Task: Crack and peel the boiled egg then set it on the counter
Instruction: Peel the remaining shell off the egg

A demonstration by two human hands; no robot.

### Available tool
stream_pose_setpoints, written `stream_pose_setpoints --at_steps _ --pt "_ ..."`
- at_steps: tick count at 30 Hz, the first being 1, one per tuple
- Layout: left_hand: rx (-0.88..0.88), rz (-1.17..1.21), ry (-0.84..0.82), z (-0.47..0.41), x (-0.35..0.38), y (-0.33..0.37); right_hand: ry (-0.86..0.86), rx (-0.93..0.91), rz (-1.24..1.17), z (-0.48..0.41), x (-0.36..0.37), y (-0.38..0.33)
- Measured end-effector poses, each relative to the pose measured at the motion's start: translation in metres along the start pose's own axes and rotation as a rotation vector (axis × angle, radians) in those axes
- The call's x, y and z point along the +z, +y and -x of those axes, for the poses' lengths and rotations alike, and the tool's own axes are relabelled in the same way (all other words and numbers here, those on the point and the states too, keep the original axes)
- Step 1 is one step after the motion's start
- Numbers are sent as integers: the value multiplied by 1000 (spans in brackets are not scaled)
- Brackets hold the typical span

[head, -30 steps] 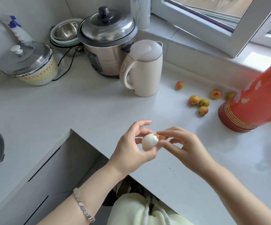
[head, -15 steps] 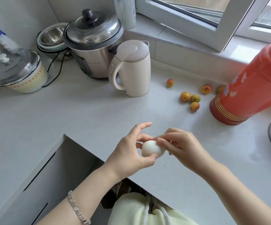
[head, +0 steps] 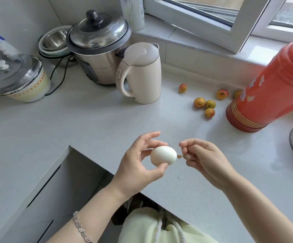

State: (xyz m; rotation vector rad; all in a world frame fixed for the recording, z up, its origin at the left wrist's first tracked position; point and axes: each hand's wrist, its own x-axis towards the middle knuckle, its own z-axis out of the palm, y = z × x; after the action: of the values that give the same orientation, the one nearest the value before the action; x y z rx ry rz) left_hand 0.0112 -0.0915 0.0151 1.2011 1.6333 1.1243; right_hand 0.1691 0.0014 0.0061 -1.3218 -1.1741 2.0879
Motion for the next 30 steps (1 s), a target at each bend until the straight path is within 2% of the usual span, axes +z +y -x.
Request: stream_pose_setpoints --at_steps 2,7,13,17,20,23,26,30 --pt "-25 68 6 -1 1 -1 -15 -19 6 4 3 -1" --pt "-66 197 28 -2 1 -5 -58 -207 154 13 21 -3" --pt "-121 336 16 -1 2 -6 16 -188 151 6 25 2" --pt "-296 539 -41 0 2 -7 36 -144 170 5 27 7" --pt "-507 851 -65 -1 1 -5 107 -140 205 4 26 7" --pt "-621 1066 -97 -3 1 -2 182 -154 191 4 19 2" --pt "-673 1113 -146 -3 2 -2 148 -189 272 6 18 -3" --pt "-698 1096 -223 -1 6 -1 12 -229 298 9 26 -2"
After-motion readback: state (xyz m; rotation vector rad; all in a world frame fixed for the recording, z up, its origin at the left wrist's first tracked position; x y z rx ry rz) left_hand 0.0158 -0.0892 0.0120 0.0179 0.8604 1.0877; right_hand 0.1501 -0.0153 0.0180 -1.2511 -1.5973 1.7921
